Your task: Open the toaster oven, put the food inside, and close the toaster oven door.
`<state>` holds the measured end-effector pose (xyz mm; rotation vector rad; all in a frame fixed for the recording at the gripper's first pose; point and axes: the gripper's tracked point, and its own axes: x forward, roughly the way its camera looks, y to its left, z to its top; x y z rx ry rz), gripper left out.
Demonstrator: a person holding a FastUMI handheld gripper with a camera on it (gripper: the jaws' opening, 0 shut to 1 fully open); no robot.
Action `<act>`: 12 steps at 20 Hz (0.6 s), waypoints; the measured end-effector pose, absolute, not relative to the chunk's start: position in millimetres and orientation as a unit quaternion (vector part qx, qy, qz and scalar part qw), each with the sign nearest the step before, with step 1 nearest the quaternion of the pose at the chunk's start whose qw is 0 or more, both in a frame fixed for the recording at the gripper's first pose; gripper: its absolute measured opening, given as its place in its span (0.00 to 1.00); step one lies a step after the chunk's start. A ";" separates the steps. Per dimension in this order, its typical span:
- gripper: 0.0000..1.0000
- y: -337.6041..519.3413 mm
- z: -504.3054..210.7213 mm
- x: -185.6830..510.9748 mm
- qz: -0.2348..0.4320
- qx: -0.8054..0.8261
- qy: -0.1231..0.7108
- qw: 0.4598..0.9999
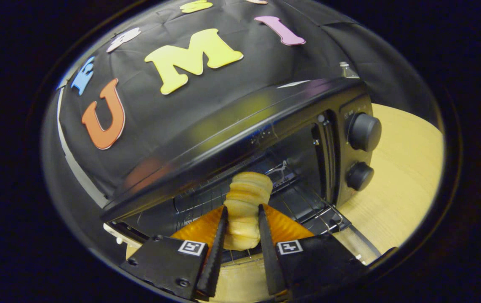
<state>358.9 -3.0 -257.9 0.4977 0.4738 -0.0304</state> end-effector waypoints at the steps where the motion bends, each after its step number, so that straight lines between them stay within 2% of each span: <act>1: 0.55 1.0 -259.9 358.0 -0.005 0.240 0.236 0.941; 6: 0.80 -2.2 -249.1 351.8 -0.011 0.224 0.213 0.951; 10: 1.00 9.4 -243.6 327.2 0.010 0.203 0.216 0.955; 12: 1.00 14.8 -237.8 307.6 0.021 0.200 0.218 0.955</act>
